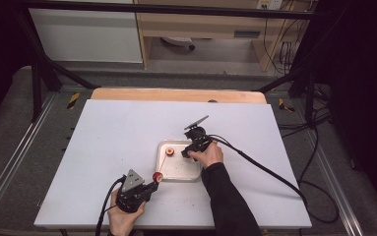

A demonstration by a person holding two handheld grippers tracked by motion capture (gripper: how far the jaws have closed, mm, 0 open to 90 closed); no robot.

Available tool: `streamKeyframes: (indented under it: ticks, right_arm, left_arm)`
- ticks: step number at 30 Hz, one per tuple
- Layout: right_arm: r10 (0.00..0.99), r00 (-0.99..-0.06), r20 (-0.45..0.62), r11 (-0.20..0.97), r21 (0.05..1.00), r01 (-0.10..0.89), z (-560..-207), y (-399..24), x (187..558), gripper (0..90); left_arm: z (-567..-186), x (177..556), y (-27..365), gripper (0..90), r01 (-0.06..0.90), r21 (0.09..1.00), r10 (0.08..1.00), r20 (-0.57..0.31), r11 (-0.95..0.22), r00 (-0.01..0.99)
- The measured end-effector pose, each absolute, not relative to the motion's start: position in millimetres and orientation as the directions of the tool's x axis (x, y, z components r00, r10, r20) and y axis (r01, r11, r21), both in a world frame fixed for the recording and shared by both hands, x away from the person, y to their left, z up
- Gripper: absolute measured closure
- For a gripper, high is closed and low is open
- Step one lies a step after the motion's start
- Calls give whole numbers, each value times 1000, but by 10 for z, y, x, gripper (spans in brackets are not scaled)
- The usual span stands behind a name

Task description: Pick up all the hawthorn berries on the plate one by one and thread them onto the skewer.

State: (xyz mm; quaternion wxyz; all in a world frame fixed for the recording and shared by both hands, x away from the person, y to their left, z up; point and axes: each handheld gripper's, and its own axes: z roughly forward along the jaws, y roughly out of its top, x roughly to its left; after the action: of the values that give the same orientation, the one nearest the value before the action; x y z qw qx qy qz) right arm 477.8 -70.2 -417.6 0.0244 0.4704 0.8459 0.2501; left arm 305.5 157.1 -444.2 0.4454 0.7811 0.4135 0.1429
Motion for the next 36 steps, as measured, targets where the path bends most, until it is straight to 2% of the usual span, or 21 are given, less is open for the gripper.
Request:
streamKeyframes:
  ticks: [9,24,36]
  right_arm:
    - [793,-571,214,402,520,754,-3992,-790,4615,610]
    - [760,-554,340,231,656,718,-3990,-1140,4277,611]
    - [681,-558,474,-26,778,628,-3970,-1228,4044,612]
  left_arm:
    - [-4434,3042,1533,881,512,817,771,-140,-265,622]
    - [-4428,3022,1350,881,505,820,761,-141,-269,634]
    - [-4418,2971,1137,881,526,824,757,-204,-209,621]
